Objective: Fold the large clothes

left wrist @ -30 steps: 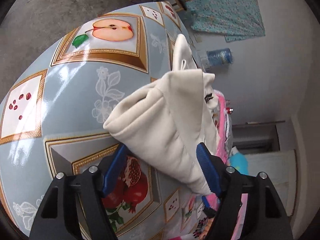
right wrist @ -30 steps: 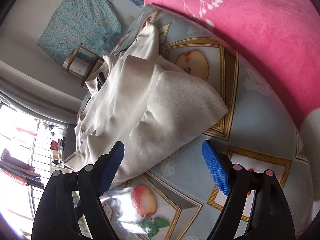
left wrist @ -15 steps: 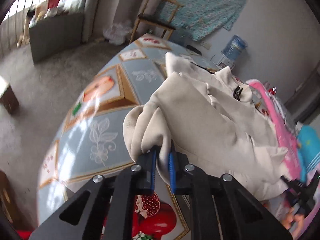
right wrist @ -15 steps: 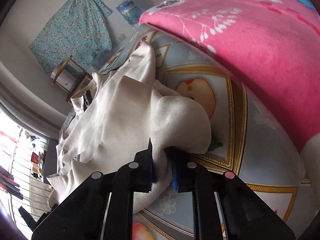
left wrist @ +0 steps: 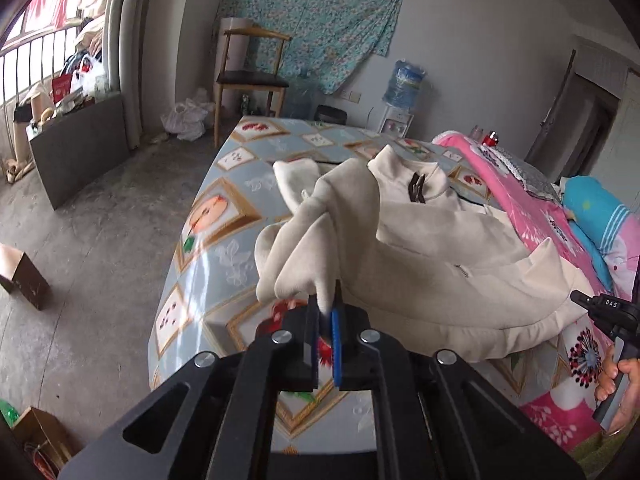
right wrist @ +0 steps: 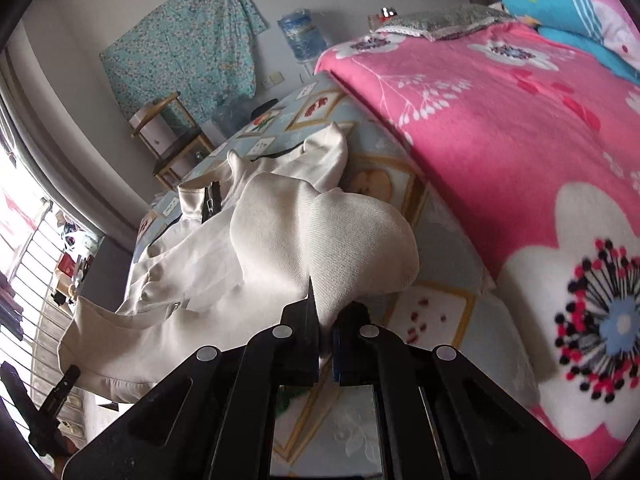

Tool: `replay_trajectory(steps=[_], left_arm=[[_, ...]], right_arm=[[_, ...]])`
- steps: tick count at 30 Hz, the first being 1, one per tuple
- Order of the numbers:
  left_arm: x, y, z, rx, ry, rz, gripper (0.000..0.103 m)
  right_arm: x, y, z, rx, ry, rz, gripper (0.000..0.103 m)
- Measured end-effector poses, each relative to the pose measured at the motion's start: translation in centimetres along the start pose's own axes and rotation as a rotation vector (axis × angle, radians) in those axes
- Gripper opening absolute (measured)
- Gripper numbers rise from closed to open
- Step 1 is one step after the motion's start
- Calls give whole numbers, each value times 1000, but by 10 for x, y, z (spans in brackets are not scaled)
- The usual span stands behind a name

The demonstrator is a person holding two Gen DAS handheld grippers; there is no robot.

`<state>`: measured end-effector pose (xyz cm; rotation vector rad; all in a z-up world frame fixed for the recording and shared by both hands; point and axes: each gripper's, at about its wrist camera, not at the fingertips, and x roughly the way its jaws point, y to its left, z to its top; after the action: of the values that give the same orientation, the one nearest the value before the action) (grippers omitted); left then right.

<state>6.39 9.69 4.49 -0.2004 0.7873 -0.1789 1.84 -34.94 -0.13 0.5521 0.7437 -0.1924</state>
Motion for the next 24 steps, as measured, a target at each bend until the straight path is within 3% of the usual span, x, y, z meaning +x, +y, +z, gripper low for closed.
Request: replay_trajectory(steps=[3, 5, 6, 9, 10, 11, 13, 15, 17, 19, 22, 24], left_arm=[[14, 27, -28, -66, 126, -20, 9], [30, 38, -44, -108, 226, -20, 14], [31, 44, -49, -130, 238, -22, 19], [12, 54, -48, -145, 168, 2, 40], [3, 57, -45, -135, 131, 17, 46], [-4, 60, -42, -132, 99, 31, 48], [-11, 67, -34, -141, 65, 55, 49], [-9, 68, -28, -150, 56, 28, 49], [0, 60, -19, -132, 60, 3, 49], [16, 44, -13, -74, 87, 0, 49], [49, 17, -6, 59, 148, 71, 49], [62, 6, -2, 118, 139, 97, 49]], right_arm=[[12, -20, -19, 2, 88, 14, 11], [27, -31, -26, -16, 166, -20, 21], [33, -35, -27, -30, 202, -40, 24], [23, -38, -22, -59, 213, -76, 36], [15, -36, -18, -79, 187, -103, 47], [6, -33, -14, -113, 147, -157, 55], [-10, -25, -6, -190, 64, -265, 57], [-16, -18, 1, -207, 21, -286, 58], [-12, -6, 6, -221, 19, -212, 58], [-1, 21, 3, -260, 55, -79, 58], [27, 73, -15, -384, 148, 89, 58], [46, 102, -30, -447, 206, 148, 57]])
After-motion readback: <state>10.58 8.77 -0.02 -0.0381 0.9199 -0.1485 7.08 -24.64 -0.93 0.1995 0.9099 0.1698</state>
